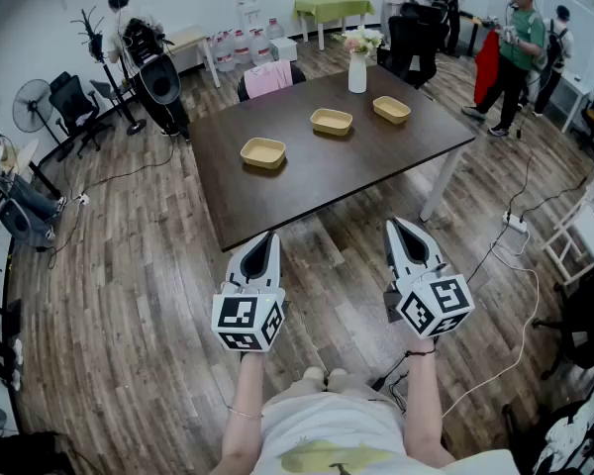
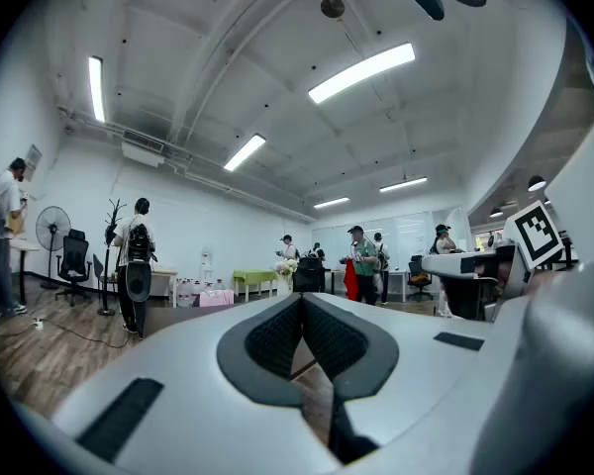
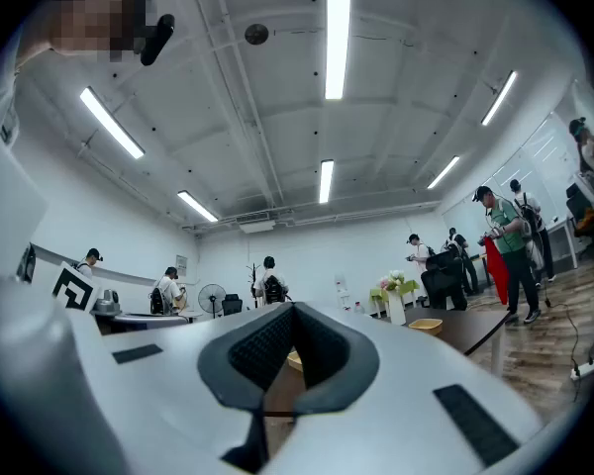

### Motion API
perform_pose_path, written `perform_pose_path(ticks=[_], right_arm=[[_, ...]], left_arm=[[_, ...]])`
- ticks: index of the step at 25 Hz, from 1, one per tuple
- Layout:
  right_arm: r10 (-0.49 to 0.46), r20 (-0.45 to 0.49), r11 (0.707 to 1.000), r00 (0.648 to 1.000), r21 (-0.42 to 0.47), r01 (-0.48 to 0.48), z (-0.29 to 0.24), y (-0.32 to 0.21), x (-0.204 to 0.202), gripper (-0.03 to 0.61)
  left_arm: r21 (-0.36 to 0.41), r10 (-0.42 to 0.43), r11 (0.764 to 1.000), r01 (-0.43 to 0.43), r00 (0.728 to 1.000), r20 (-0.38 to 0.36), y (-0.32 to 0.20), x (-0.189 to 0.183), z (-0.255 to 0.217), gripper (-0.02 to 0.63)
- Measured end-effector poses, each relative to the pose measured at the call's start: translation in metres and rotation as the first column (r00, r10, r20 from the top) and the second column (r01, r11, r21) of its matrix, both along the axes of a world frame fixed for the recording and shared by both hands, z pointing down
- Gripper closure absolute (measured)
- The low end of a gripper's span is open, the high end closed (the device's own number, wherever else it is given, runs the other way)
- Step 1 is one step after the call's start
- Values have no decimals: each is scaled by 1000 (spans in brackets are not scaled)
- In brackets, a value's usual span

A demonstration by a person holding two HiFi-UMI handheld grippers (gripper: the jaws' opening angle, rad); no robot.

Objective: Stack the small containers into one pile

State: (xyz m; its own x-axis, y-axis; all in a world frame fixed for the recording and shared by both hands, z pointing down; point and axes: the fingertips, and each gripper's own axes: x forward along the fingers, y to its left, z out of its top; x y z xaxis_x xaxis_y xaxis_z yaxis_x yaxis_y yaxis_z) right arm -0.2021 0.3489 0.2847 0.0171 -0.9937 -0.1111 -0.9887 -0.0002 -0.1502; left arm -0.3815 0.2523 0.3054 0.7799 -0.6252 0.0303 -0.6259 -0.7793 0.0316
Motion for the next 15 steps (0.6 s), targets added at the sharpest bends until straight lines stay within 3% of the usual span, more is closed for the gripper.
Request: perform_pose_path(ticks=[15], right_arm=[[-4, 59, 1000, 998, 19, 3, 8, -3, 28, 557]], left_arm=[[-8, 11, 1000, -11, 1000, 2, 0, 27, 6, 589]])
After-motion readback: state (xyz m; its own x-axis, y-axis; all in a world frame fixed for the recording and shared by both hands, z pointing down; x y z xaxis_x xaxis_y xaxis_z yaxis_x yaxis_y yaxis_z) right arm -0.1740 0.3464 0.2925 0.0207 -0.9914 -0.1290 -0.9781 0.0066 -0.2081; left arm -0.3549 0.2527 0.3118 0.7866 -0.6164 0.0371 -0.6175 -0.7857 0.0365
